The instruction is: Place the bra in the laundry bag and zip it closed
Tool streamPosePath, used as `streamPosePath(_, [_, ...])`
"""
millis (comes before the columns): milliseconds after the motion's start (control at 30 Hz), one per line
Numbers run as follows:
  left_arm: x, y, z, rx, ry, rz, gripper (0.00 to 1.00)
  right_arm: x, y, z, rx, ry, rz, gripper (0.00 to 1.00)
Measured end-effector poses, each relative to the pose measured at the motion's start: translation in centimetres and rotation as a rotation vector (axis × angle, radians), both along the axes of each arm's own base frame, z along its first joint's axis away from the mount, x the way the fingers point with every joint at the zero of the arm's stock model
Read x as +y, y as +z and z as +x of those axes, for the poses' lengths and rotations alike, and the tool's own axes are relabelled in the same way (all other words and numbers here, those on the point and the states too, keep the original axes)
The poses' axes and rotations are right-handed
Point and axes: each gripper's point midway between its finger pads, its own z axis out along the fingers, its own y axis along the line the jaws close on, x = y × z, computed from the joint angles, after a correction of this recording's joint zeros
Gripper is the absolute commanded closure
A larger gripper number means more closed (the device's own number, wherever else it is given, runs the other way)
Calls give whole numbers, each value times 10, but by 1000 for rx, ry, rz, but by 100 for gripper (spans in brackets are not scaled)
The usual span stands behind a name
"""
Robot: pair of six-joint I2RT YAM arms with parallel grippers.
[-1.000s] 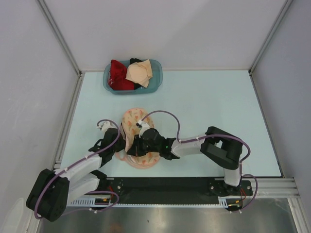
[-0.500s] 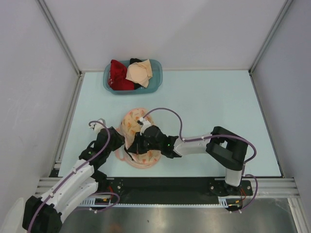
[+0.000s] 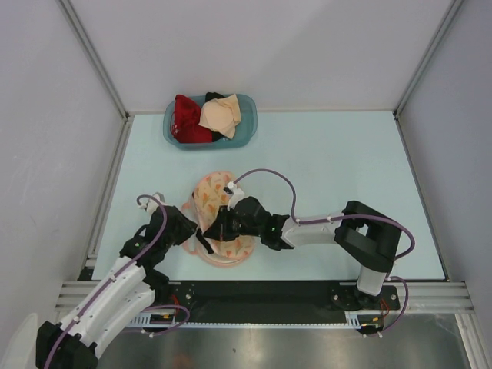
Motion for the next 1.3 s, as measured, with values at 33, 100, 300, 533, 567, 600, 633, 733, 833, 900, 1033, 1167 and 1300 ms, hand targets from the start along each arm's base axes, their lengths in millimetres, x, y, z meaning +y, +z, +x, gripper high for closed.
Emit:
streamPosePath(33, [-1,-1,-1,9,-1,-5,62,-1,0,0,0,0,0,100])
streamPosePath(100, [-4,-5,-2,28,-5,-16,63,-1,1,0,0,-1,3,100])
streamPosePath(300, [-8,-22,-8,97,-7,-28,65,-2,1,0,1,-3,3,100])
streamPosePath(533, [-10,-33,-14,117,-3,-53,68,-3,6,1,-3,-5,12,100])
streamPosePath(567, [-10,-34,-14,116,-5,-57,70,-3,6,1,-3,-6,13,100])
streamPosePath(600, [-11,-34,-13,114,-6,-61,76,-3,6,1,-4,-6,13,100])
streamPosePath(633, [-13,-34,-13,113,-10,-68,81,-3,6,1,-4,-6,13,100])
streamPosePath(733, [-15,-34,-12,110,-13,-79,95,-4,6,1,-3,-6,13,100])
streamPosePath(833, [-15,-31,-11,95,-21,-80,100,-4,6,1,-3,-6,12,100])
streamPosePath(900, [-15,-27,-10,71,-35,-77,100,-4,6,1,-3,-6,12,100])
streamPosePath(1033, [-19,-15,-8,17,-75,-84,100,-4,6,1,-3,-6,12,100])
streamPosePath(1167, [-28,-7,-8,-10,-136,-109,100,-4,6,2,-3,-7,12,100])
streamPosePath(1300, [-40,-3,-5,-25,-195,-143,100,-4,6,1,-2,-7,12,100])
